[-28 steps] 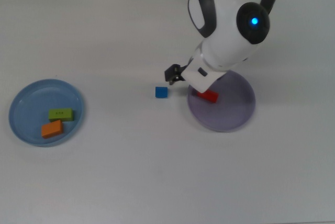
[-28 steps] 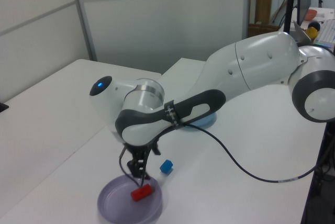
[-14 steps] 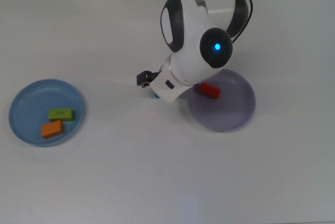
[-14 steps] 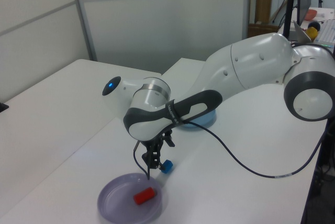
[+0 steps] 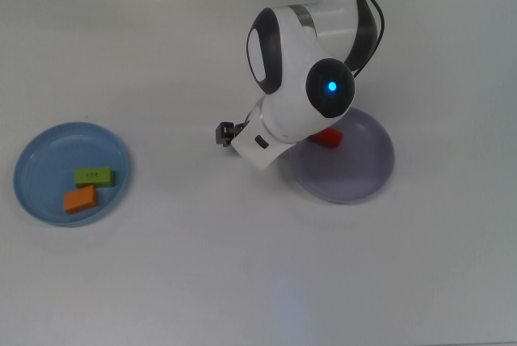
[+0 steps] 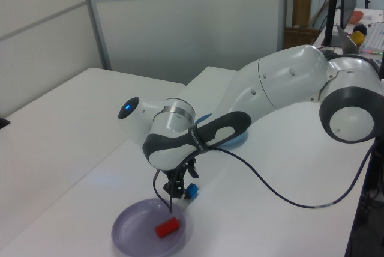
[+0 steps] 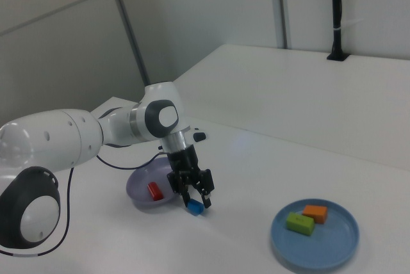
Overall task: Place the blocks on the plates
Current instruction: 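Move to the blue block, lower and grasp it, then carry the blue block onto the lavender plate and release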
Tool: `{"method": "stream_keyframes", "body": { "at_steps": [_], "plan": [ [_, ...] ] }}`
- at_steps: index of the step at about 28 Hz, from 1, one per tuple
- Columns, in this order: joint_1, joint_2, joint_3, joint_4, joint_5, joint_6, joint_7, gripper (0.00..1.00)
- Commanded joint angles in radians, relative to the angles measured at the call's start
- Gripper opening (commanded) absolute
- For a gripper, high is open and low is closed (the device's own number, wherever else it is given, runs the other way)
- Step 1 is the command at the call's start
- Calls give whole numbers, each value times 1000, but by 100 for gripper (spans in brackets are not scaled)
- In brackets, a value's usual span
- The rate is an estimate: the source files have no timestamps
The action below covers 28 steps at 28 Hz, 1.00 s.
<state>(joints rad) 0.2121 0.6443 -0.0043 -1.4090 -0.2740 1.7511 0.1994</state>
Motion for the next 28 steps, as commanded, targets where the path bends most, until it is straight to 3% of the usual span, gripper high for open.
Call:
{"method": "stream_keyframes", "body": {
  "at_steps": [1, 11, 17, 20, 23, 25, 28],
  "plan": [
    [0, -15, -2, -15, -2, 24, -3, 0],
    [0, -20, 0, -10, -1, 24, -3, 0],
    [-3, -49, 3, 35, 48, 24, -5, 0],
    [-3, -60, 12, 65, 81, 28, -5, 0],
    [0, -61, 32, 70, 82, 30, -3, 0],
    [0, -61, 69, 70, 81, 60, -1, 0],
    [3, -52, 78, 64, 79, 117, 6, 5]
  ]
}}
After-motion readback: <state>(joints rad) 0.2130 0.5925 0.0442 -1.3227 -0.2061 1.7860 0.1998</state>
